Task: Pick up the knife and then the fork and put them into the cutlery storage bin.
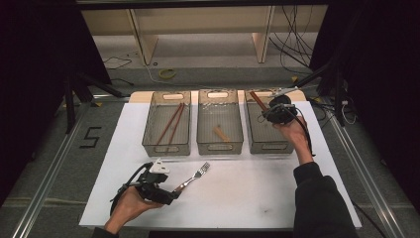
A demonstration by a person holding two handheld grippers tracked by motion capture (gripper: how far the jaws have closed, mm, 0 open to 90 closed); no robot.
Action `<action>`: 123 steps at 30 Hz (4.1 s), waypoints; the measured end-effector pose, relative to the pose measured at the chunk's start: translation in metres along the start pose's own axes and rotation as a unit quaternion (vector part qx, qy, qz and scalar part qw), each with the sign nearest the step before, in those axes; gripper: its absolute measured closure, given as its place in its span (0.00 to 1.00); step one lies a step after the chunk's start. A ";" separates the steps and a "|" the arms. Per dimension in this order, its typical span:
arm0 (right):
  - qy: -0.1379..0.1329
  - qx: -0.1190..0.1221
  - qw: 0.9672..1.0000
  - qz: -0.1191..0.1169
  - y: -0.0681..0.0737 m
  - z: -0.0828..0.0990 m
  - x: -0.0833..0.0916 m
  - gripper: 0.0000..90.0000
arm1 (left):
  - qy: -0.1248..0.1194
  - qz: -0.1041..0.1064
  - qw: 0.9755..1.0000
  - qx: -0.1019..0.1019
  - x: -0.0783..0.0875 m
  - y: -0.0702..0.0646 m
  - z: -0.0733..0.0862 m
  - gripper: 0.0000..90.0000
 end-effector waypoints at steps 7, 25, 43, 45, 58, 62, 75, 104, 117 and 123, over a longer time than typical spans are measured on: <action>0.010 -0.003 1.000 0.002 0.002 0.000 -0.008 0.86 | 0.007 0.001 1.000 -0.002 -0.001 0.000 0.001 0.28; -0.005 0.007 1.000 -0.005 0.015 -0.002 0.007 0.47 | 0.016 0.000 1.000 0.002 0.000 0.002 0.000 0.27; -0.066 0.027 0.990 -0.120 0.060 0.041 0.077 0.39 | 0.053 0.004 0.998 0.017 0.001 0.003 -0.003 0.27; -0.068 0.028 0.990 -0.125 0.063 0.048 0.081 0.38 | 0.058 0.005 0.998 0.016 0.001 0.004 -0.004 0.27; -0.061 0.026 0.987 -0.149 0.071 0.085 0.092 0.39 | 0.122 0.002 0.992 0.024 -0.004 -0.001 -0.003 0.42; -0.059 0.025 0.986 -0.151 0.073 0.088 0.091 0.39 | 0.127 -0.005 0.992 0.022 -0.003 0.000 -0.001 0.49; -0.051 0.037 0.985 -0.159 0.081 0.093 0.089 0.39 | 0.141 -0.006 0.990 -0.005 -0.011 -0.005 0.000 0.67; -0.055 0.040 0.982 -0.174 0.084 0.094 0.088 0.40 | 0.126 -0.010 0.991 -0.051 -0.009 -0.012 -0.002 0.84; -0.079 0.079 0.973 -0.203 0.109 0.085 0.100 0.40 | 0.106 0.011 0.990 -0.087 -0.007 -0.030 -0.019 0.84; -0.093 0.117 0.960 -0.235 0.130 0.080 0.108 0.40 | 0.109 0.025 0.987 -0.111 -0.012 -0.040 -0.031 0.84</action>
Point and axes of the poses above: each handheld gripper's, and its own axes: x roughly backward along the jaws, z roughly out of its underside, y roughly to its left, the point moved 1 cm from there along -x, roughly forward along the jaws, and after that the axes turned 9 degrees about z, right-handed, at the moved point
